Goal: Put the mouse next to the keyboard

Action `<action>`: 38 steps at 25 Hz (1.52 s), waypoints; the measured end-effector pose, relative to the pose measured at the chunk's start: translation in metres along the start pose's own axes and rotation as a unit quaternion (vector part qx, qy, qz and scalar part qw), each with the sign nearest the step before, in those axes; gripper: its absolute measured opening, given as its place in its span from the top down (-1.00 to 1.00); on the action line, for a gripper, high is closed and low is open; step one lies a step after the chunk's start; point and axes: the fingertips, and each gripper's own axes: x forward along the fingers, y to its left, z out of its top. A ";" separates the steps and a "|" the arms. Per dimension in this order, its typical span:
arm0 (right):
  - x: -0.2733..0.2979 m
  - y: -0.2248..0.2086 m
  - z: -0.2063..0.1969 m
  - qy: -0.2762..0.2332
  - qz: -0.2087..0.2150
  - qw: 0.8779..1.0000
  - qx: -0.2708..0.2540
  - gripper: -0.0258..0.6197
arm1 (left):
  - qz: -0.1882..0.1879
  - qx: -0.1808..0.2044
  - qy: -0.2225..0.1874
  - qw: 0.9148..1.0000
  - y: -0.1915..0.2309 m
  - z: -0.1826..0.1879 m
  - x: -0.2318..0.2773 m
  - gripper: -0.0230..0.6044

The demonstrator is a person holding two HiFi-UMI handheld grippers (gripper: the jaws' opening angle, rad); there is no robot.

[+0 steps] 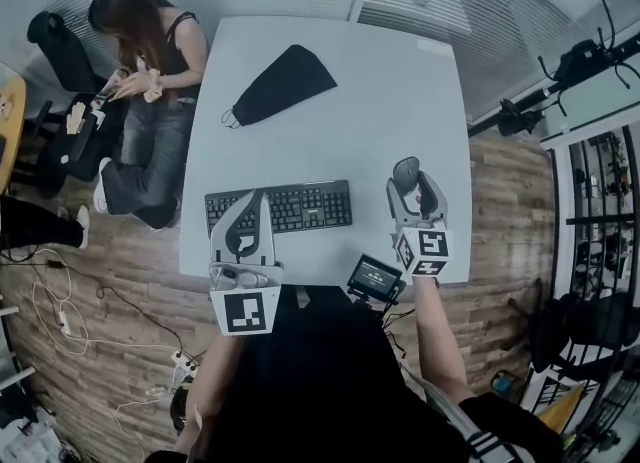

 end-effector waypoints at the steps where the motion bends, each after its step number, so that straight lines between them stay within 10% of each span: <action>1: 0.002 0.001 -0.005 0.006 0.001 1.000 0.000 0.11 | 0.001 -0.001 0.001 1.000 0.000 -0.001 -0.001 0.92; 38: 0.056 0.002 -0.156 0.171 0.026 0.985 0.018 0.11 | 0.017 0.032 0.049 0.998 -0.002 -0.027 -0.032 0.92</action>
